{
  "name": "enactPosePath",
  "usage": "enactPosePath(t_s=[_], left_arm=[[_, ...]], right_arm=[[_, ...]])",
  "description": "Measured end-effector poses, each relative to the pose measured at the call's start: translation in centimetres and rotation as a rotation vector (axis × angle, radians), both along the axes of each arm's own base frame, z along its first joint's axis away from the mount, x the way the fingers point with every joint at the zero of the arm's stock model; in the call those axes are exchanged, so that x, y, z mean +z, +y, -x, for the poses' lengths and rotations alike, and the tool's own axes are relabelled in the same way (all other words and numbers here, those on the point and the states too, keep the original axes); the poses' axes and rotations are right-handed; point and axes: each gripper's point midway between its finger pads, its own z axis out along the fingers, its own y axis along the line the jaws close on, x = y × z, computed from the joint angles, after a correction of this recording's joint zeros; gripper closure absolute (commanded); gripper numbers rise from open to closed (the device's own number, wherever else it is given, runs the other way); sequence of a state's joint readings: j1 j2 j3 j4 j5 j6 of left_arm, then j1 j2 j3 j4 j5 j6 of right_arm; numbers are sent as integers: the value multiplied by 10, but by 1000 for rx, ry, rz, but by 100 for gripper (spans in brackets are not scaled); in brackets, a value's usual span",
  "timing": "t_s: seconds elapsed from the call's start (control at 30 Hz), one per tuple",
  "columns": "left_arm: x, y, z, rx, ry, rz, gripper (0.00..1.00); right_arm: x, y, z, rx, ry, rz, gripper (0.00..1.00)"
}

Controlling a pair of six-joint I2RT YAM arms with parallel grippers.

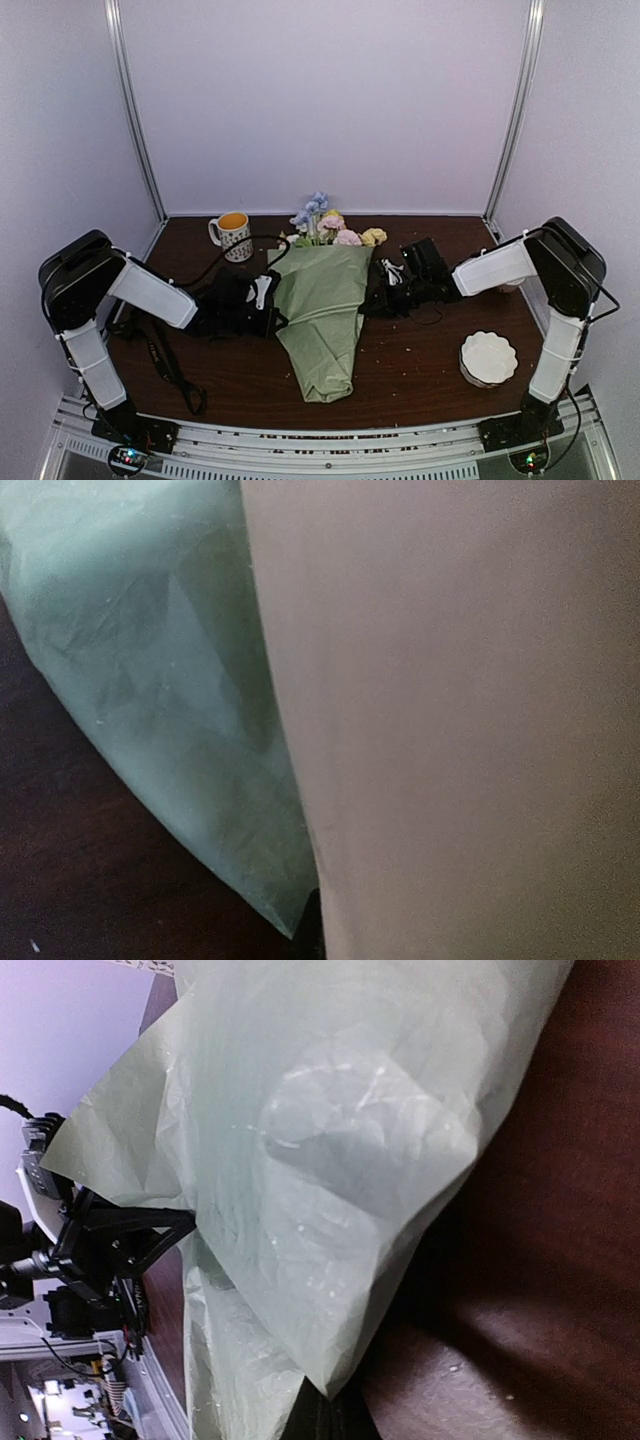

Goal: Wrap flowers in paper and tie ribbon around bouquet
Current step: Press the fold line on the folded bouquet.

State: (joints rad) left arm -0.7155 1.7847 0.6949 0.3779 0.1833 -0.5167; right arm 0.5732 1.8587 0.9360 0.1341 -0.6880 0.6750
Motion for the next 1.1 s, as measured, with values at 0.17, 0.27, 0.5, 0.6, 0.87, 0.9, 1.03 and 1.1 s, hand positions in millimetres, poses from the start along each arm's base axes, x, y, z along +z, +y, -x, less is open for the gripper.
enactPosePath(t_s=[0.17, 0.27, 0.5, 0.6, 0.87, 0.9, 1.03, 1.1], left_arm=[[12, -18, -7, -53, -12, 32, 100], [13, -28, -13, -75, -12, 41, 100], [-4, -39, -23, -94, 18, 33, 100], [-4, -42, -25, -101, 18, 49, 100], [-5, -45, -25, -98, 13, 83, 100], [-5, -45, -26, -97, 13, 85, 100], [-5, -46, -26, -96, 10, 92, 100], [-5, -46, -26, -95, 9, 94, 100]], right_arm=[[13, -16, -25, 17, -65, 57, 100], [16, -26, -33, 30, -93, 95, 87], [10, -58, -36, 2, -115, 247, 67], [21, -71, -16, 1, -155, 307, 64], [77, -10, 112, 349, -557, 453, 62], [80, 3, 133, 425, -609, 460, 62], [79, 36, 177, 646, -751, 556, 60], [67, 52, 183, 725, -796, 630, 58]])
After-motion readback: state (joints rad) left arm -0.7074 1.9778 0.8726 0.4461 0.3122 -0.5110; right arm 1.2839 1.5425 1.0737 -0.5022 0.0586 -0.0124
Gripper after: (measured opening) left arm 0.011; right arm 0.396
